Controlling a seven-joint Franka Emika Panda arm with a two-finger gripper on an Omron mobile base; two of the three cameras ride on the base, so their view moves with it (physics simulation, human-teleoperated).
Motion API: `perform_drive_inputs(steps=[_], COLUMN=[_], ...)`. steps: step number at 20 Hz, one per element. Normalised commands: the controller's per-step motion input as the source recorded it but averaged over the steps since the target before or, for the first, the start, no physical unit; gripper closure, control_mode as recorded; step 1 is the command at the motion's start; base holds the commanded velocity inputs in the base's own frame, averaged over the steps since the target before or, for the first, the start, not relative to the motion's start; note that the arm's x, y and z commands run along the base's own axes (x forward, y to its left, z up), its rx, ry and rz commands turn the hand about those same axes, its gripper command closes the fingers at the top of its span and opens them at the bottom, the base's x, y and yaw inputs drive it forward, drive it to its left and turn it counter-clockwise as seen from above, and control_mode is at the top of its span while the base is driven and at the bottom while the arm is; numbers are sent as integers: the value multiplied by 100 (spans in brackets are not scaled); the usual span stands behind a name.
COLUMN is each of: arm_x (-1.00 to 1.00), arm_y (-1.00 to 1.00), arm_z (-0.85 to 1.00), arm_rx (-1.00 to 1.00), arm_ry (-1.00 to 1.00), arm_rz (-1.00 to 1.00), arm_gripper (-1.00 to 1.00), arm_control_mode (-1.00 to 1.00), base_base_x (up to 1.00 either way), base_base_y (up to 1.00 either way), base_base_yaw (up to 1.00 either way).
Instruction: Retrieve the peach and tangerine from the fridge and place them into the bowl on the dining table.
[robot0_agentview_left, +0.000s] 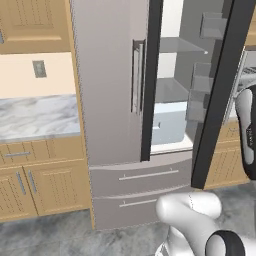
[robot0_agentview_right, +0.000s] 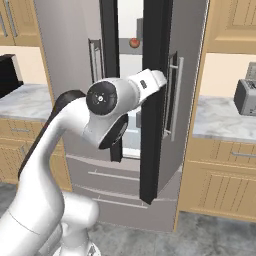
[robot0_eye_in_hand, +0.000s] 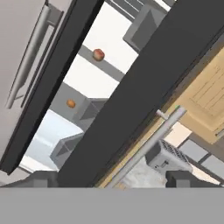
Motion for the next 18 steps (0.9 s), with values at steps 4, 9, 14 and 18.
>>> perform_drive_inputs(steps=[4, 9, 14, 18], arm_x=[22, 27, 45, 82], arm_y=[100, 85, 46, -2], arm_z=[3, 6, 0, 0], arm_rx=[-43, -41, -29, -5], arm_ry=[15, 21, 18, 42], arm_rz=[-10, -14, -12, -12], arm_gripper=[-100, -100, -100, -100], arm_control_mode=[-100, -100, -100, -100], base_base_x=[0, 0, 0, 0], base_base_y=[0, 0, 0, 0], base_base_yaw=[0, 0, 0, 0])
